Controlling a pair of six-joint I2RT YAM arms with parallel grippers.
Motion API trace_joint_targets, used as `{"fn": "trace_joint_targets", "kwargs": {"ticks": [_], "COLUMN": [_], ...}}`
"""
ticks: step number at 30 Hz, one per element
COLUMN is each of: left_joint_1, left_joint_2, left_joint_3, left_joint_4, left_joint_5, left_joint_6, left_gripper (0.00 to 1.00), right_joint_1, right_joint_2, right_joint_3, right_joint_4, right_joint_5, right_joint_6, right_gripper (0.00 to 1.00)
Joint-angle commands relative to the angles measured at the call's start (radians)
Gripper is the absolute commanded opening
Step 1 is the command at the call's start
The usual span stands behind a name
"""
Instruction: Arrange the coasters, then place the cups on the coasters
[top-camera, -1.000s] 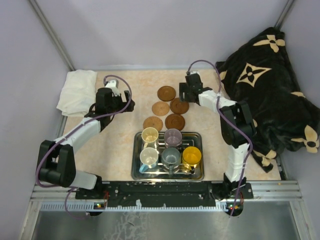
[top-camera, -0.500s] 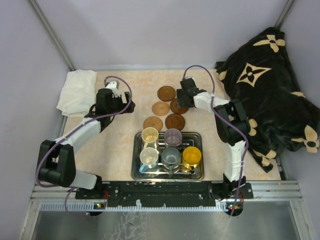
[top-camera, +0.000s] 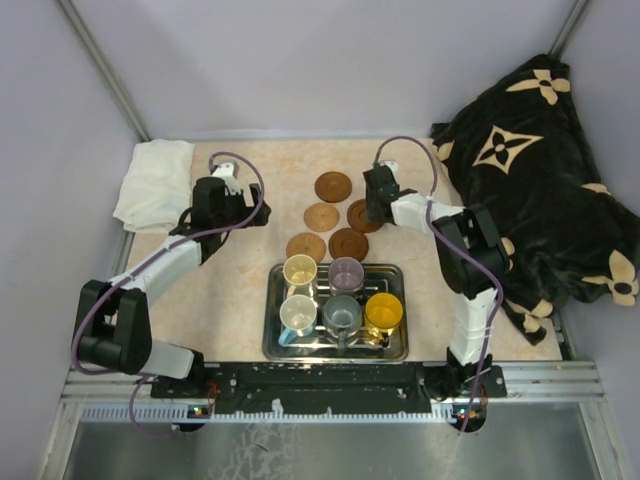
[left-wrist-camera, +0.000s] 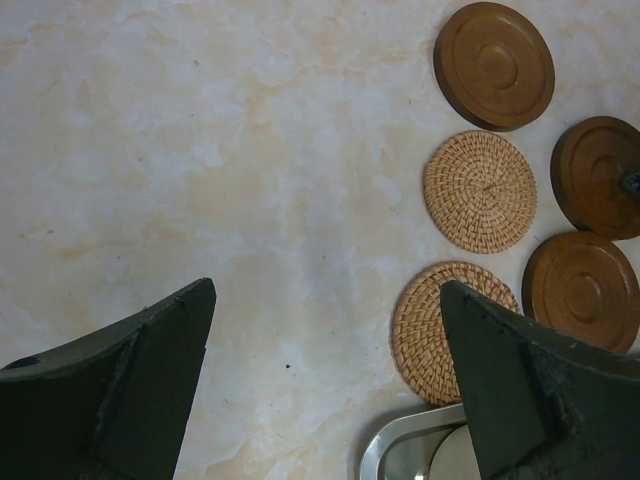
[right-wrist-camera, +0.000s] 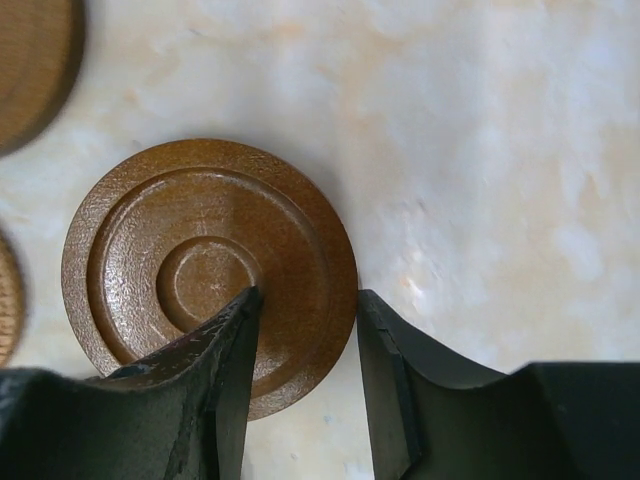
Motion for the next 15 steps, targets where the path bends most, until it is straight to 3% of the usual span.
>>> {"fn": "trace_joint_targets", "kwargs": {"ticks": [1,7,15], "left_joint_1": [-0.006,-0.011,-0.02], "left_joint_2": [-0.007,-0.009,-0.028], "left_joint_3": [0.006,0.011,0.005], "left_joint_4": [0.001,-0.009,-0.015], "left_joint_5": [0.032,0.041,0.038], "left_joint_6": [-0.006,-0.012,-0.006], "left_gripper": [1.0,1.0,1.0], "right_joint_1": [0.002,-0.014,-0.118], "right_joint_2": [-0.09,-0.154,-0.201], "right_joint_3": [-0.116,-0.225,-0.281], "right_joint_4": [-0.075,-0.085,-0.061], "right_joint_5": [0.117,0.185,0.151], "right_joint_6": [0.046,0.086,0.123], "right_gripper": [0.41,0.41,0.41]}}
